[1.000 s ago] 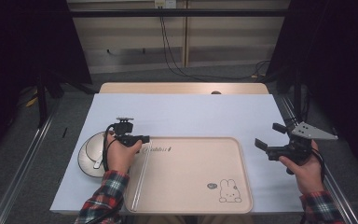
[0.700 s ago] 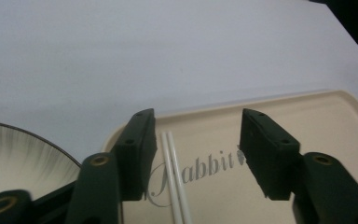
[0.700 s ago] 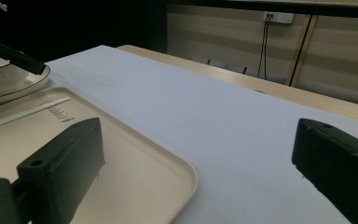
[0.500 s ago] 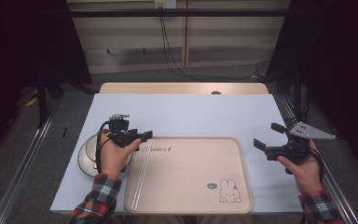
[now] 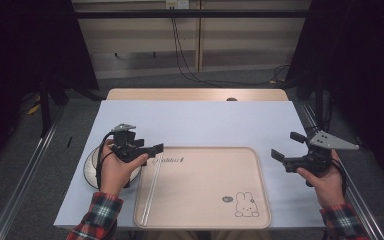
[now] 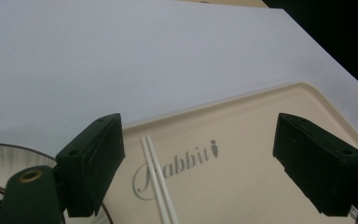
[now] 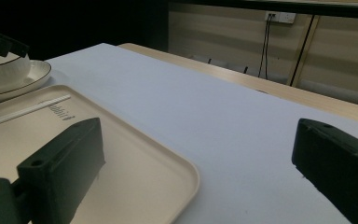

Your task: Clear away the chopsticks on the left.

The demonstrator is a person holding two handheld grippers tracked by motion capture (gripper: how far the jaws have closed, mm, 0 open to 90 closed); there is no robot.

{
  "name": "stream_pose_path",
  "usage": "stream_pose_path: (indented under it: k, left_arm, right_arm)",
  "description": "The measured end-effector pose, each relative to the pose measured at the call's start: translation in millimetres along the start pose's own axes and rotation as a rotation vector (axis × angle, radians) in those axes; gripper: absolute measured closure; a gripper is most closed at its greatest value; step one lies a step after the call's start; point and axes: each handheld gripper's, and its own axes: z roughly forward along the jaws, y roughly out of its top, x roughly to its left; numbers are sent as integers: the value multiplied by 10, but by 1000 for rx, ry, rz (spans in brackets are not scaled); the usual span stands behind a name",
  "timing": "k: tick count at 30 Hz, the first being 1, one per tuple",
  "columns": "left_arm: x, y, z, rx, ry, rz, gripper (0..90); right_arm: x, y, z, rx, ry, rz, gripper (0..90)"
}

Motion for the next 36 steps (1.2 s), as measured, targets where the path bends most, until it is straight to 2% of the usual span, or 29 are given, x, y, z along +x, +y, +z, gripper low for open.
stream_pose_path:
  k: [9,24,36]
  left_arm:
    - [14,-32,-133,10,-12,14,147]
    - [-5,-90,-225,42,-52,21,138]
    - [47,-167,-342,74,-52,26,141]
  right_arm:
    - [9,6,1,1,0,-1,18]
    - [13,8,0,0,0,0,18]
    - [18,9,4,2,3,1,18]
